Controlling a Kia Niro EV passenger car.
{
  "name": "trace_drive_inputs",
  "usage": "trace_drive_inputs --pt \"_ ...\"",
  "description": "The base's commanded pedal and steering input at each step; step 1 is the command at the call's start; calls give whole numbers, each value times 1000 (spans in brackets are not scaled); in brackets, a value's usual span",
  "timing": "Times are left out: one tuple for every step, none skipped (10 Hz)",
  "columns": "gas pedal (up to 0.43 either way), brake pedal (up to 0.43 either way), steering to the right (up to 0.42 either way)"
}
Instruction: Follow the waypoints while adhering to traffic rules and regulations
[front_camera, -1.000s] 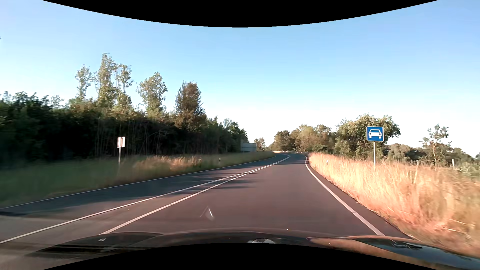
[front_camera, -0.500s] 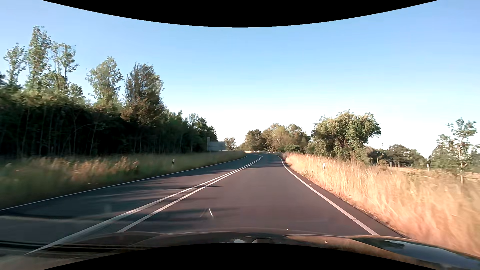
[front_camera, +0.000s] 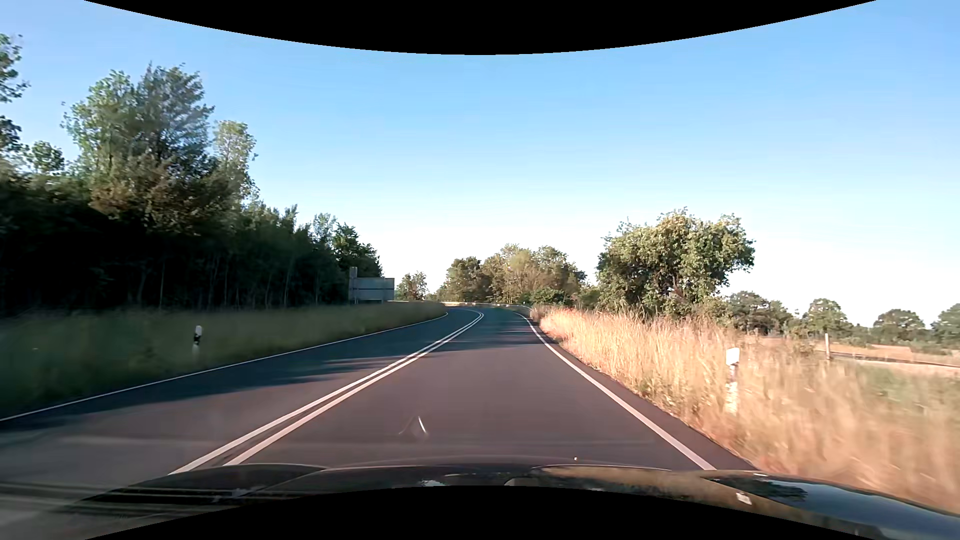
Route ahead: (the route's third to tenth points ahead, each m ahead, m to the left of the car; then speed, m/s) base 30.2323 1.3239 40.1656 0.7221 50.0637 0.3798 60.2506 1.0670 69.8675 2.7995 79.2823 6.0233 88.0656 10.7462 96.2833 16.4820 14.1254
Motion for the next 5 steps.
trace_drive_inputs --pt "398 0 39" --pt "398 0 32" --pt "398 0 18" --pt "398 0 5" --pt "398 0 2"
